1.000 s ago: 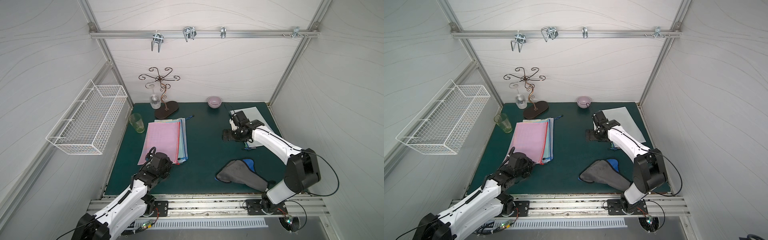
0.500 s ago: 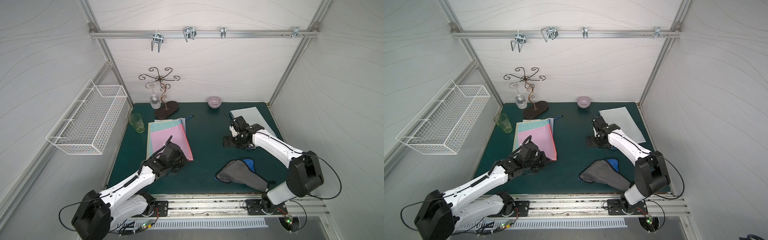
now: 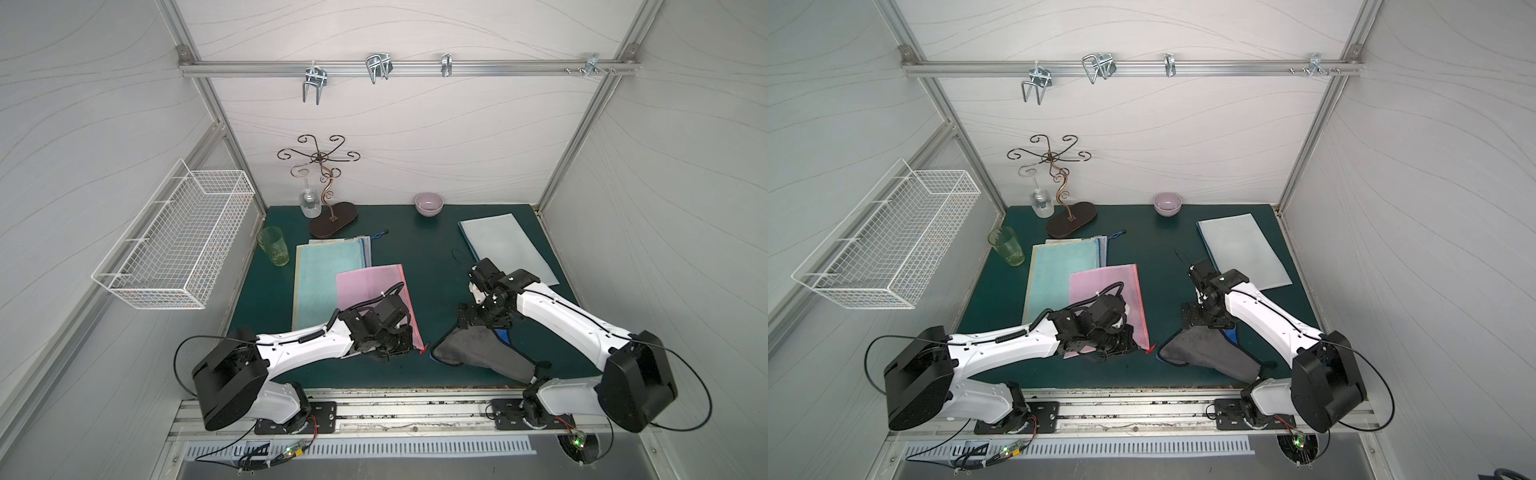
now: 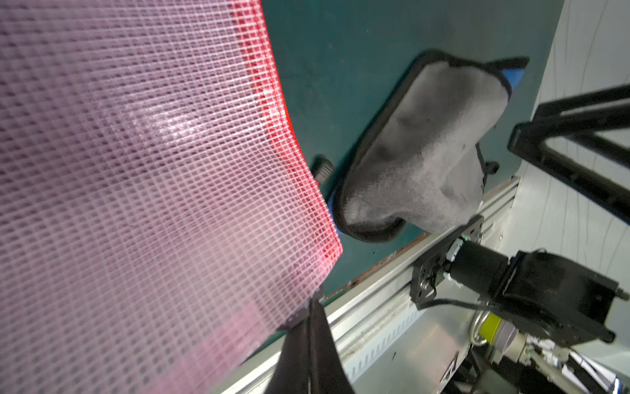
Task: Wipe the document bag
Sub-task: Place the document bag at the center of the board.
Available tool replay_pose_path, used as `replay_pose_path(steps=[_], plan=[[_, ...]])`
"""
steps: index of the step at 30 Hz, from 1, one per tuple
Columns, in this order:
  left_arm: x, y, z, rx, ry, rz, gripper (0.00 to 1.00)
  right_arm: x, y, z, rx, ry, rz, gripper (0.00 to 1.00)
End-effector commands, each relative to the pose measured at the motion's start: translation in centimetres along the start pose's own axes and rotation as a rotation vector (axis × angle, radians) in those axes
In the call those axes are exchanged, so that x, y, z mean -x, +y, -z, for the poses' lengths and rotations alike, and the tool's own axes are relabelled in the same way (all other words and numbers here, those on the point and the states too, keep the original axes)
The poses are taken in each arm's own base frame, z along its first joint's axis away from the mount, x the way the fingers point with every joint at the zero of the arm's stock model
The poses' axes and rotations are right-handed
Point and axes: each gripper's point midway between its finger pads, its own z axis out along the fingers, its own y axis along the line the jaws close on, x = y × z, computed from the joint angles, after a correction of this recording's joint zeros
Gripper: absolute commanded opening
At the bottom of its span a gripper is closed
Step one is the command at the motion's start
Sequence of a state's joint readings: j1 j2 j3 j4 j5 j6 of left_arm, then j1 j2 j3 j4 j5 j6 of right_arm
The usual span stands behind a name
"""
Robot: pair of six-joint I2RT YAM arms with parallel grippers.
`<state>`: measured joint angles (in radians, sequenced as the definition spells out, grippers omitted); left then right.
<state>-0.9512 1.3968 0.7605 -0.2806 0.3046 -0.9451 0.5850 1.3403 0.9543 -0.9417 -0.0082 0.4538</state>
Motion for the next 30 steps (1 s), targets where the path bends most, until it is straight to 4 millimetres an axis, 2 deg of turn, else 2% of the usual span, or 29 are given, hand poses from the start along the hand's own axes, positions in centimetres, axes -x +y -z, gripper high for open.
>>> replay_pose_path(steps=[1,3,7,8,11,15,17,20,21,22,25,30], plan=[[-0.9,-2.6,0.0,-0.057,0.069,-0.137,0.0,-0.7,0.9,-0.2,0.028,0.03,-0.037,0.99],[-1.9,-2.8,0.0,-0.04,0.096,-0.194,0.0,0.3,2.5,0.1,0.102,-0.004,-0.029,0.99],[-3.8,-3.6,0.2,-0.062,0.144,-0.272,0.0,2.2,3.7,-0.4,0.124,-0.016,-0.002,0.99],[-4.2,-3.8,0.3,-0.075,0.151,-0.291,0.0,2.9,4.2,-0.8,0.14,-0.024,0.01,0.96],[-5.5,-3.2,0.3,-0.085,0.2,-0.323,0.0,5.1,6.1,-1.3,0.199,-0.05,0.037,0.71],[-6.7,-0.9,0.4,-0.021,0.251,-0.372,0.0,7.8,7.7,-3.3,0.227,-0.042,0.057,0.22],[-6.9,-0.3,0.8,0.004,0.255,-0.403,0.0,8.9,9.1,-4.2,0.3,-0.033,0.063,0.11],[-6.5,0.5,1.1,0.034,0.23,-0.412,0.0,9.9,10.5,-6.4,0.357,0.024,0.063,0.08],[-6.3,0.7,1.1,0.043,0.222,-0.411,0.0,10.1,10.3,-7.4,0.335,0.049,0.051,0.07],[-6.1,0.7,1.0,0.045,0.215,-0.412,0.0,10.2,9.9,-8.4,0.32,0.069,0.035,0.01],[-5.6,0.6,0.8,0.045,0.195,-0.414,0.0,11.1,8.5,-10.2,0.291,0.09,-0.014,0.0],[-4.9,0.2,0.7,0.048,0.171,-0.411,0.0,11.5,1.8,-11.0,0.082,0.107,-0.149,0.0]])
